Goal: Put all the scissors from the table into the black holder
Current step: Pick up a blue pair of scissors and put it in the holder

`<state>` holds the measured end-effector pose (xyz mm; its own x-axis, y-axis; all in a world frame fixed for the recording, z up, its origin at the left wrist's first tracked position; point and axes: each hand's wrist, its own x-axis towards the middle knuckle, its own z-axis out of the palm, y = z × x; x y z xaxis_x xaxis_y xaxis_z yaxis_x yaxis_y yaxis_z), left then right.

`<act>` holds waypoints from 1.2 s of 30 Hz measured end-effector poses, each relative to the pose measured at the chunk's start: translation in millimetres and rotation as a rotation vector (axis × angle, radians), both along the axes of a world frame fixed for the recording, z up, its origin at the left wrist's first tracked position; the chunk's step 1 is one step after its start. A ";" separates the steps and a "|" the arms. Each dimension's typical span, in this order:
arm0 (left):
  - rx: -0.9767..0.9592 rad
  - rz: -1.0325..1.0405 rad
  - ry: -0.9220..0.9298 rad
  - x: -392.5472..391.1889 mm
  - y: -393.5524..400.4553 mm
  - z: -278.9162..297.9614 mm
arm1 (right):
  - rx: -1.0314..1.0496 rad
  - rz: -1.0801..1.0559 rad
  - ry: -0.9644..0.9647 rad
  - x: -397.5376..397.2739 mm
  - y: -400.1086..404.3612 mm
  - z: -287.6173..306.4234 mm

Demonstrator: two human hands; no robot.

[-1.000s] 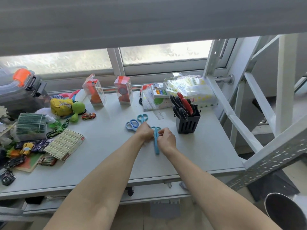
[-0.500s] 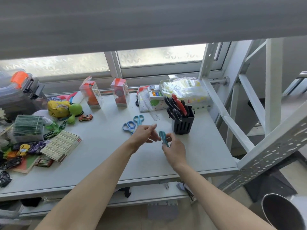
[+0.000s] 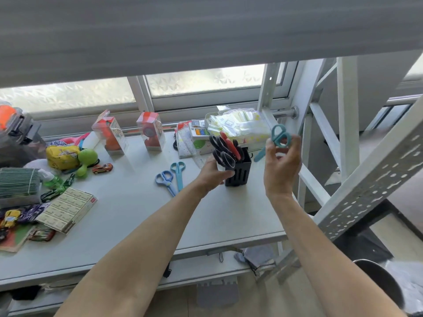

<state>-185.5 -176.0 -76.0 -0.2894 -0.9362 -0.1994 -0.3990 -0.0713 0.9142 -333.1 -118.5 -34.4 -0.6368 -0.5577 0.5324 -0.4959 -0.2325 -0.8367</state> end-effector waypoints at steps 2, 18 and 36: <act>0.018 0.020 0.026 -6.6 1.0 5.2 | 0.015 0.021 0.038 -0.8 -17.2 5.1; -0.043 0.067 -0.007 -7.0 -2.0 -0.7 | 0.489 0.131 0.324 8.0 -33.6 -27.7; -0.114 0.528 -0.365 123.6 -25.7 -32.3 | 0.292 0.370 0.226 94.5 36.2 -75.9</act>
